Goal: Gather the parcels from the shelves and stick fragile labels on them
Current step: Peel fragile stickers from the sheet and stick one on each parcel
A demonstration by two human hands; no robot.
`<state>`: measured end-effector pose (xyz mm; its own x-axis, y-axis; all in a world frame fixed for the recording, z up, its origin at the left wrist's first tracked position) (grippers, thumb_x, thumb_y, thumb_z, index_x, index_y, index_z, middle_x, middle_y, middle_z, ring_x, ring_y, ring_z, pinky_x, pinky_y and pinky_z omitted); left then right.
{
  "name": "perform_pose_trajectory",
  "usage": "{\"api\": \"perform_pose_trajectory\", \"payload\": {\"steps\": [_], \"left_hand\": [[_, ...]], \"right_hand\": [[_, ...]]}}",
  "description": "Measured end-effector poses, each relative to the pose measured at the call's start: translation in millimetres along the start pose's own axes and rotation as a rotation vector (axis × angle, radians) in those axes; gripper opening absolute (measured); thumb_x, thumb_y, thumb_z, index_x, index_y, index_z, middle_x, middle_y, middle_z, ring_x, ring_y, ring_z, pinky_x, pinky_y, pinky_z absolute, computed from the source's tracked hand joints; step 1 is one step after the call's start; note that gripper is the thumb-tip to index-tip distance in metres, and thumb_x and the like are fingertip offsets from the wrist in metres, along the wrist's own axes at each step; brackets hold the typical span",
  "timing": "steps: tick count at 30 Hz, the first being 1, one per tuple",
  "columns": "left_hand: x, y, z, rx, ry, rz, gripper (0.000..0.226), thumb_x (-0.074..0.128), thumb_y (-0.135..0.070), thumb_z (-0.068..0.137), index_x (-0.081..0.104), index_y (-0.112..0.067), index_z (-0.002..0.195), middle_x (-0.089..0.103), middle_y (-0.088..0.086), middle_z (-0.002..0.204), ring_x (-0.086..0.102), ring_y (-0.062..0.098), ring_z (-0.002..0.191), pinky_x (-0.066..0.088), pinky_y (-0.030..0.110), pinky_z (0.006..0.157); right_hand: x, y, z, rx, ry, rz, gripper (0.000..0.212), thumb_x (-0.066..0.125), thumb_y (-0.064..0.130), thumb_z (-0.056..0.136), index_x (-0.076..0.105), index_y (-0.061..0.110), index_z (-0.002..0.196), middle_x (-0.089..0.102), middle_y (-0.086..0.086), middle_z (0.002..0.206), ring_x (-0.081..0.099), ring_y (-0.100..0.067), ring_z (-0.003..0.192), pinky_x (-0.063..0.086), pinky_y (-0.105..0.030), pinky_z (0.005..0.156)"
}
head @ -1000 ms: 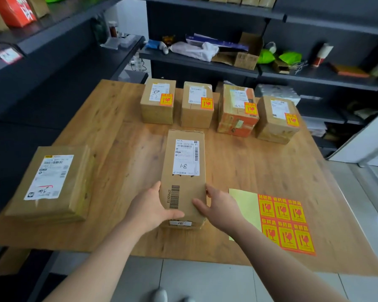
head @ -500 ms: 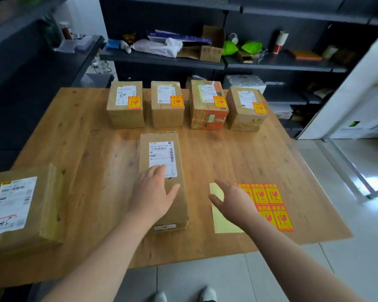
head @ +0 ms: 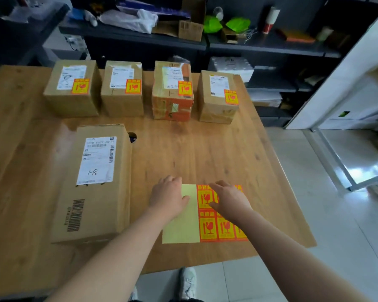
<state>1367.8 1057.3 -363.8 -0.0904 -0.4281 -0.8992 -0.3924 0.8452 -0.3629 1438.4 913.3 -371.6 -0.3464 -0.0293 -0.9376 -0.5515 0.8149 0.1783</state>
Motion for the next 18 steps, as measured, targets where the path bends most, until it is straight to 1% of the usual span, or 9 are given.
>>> {"api": "perform_pose_trajectory", "payload": {"steps": [3, 6, 8, 11, 13, 15, 17, 18], "left_hand": [[29.0, 1.8, 15.9, -0.109, 0.072, 0.025, 0.072, 0.059, -0.051, 0.084, 0.035, -0.015, 0.141, 0.038, 0.01, 0.143, 0.035, 0.03, 0.13, 0.033, 0.04, 0.105], [46.4, 2.0, 25.8, -0.174, 0.106, 0.063, 0.08, 0.061, -0.057, 0.08, 0.029, -0.018, 0.142, 0.026, 0.011, 0.146, 0.026, 0.031, 0.132, 0.029, 0.042, 0.105], [48.4, 0.0, 29.5, -0.187, 0.079, 0.066, 0.073, 0.064, -0.055, 0.078, 0.035, -0.021, 0.135, 0.027, 0.008, 0.141, 0.027, 0.029, 0.128, 0.029, 0.041, 0.103], [49.9, -6.2, 31.3, -0.166, 0.047, 0.076, 0.056, 0.066, -0.05, 0.078, 0.048, -0.021, 0.121, 0.031, 0.002, 0.132, 0.032, 0.025, 0.12, 0.03, 0.04, 0.1], [50.6, -9.2, 31.9, -0.151, 0.036, 0.075, 0.051, 0.067, -0.048, 0.079, 0.051, -0.02, 0.119, 0.035, 0.001, 0.131, 0.034, 0.024, 0.119, 0.031, 0.039, 0.099], [51.7, -11.2, 32.9, -0.144, 0.032, 0.044, 0.058, 0.069, -0.045, 0.078, 0.046, -0.022, 0.126, 0.04, 0.002, 0.133, 0.038, 0.024, 0.121, 0.034, 0.039, 0.1], [53.1, -11.2, 32.8, -0.161, 0.043, 0.01, 0.074, 0.072, -0.043, 0.077, 0.036, -0.024, 0.138, 0.04, 0.005, 0.139, 0.04, 0.026, 0.126, 0.034, 0.042, 0.104], [52.9, -11.3, 32.5, -0.166, 0.038, 0.013, 0.077, 0.072, -0.044, 0.077, 0.033, -0.024, 0.14, 0.039, 0.005, 0.139, 0.039, 0.026, 0.127, 0.034, 0.042, 0.104]], "right_hand": [[14.6, -9.4, 14.9, -0.037, 0.081, -0.003, 0.063, 0.066, 0.035, 0.083, 0.037, 0.032, 0.14, 0.047, -0.002, 0.126, 0.058, -0.027, 0.105, 0.05, -0.036, 0.078], [25.7, -17.7, 24.0, -0.067, 0.125, 0.024, 0.067, 0.067, 0.038, 0.082, 0.035, 0.033, 0.14, 0.044, -0.002, 0.124, 0.06, -0.027, 0.101, 0.052, -0.036, 0.076], [29.2, -22.3, 26.4, -0.073, 0.116, 0.065, 0.067, 0.068, 0.039, 0.08, 0.036, 0.035, 0.139, 0.042, 0.0, 0.124, 0.06, -0.024, 0.099, 0.053, -0.036, 0.075], [32.6, -26.7, 26.6, -0.088, 0.091, 0.1, 0.067, 0.069, 0.04, 0.08, 0.036, 0.037, 0.138, 0.042, 0.002, 0.124, 0.06, -0.022, 0.097, 0.055, -0.035, 0.074], [33.4, -28.3, 26.8, -0.093, 0.077, 0.135, 0.068, 0.069, 0.041, 0.08, 0.035, 0.038, 0.139, 0.042, 0.003, 0.125, 0.06, -0.02, 0.097, 0.056, -0.033, 0.073], [33.4, -29.6, 26.7, -0.088, 0.07, 0.165, 0.068, 0.069, 0.042, 0.081, 0.034, 0.04, 0.139, 0.042, 0.005, 0.126, 0.06, -0.018, 0.097, 0.056, -0.029, 0.07], [33.9, -30.1, 26.9, -0.084, 0.073, 0.174, 0.068, 0.069, 0.042, 0.081, 0.034, 0.04, 0.139, 0.042, 0.005, 0.128, 0.06, -0.017, 0.097, 0.056, -0.027, 0.069], [34.3, -30.2, 26.9, -0.082, 0.075, 0.176, 0.068, 0.069, 0.042, 0.081, 0.034, 0.04, 0.14, 0.042, 0.005, 0.128, 0.06, -0.016, 0.097, 0.056, -0.026, 0.069]]}}
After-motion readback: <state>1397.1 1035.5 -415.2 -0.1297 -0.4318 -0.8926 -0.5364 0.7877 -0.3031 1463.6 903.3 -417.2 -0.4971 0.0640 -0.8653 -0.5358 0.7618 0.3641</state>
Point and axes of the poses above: each hand's wrist, its own z-axis towards the middle knuckle, its own x-axis out of the palm, y = z × x, the point moved 9 cm from there along z, towards the middle knuckle
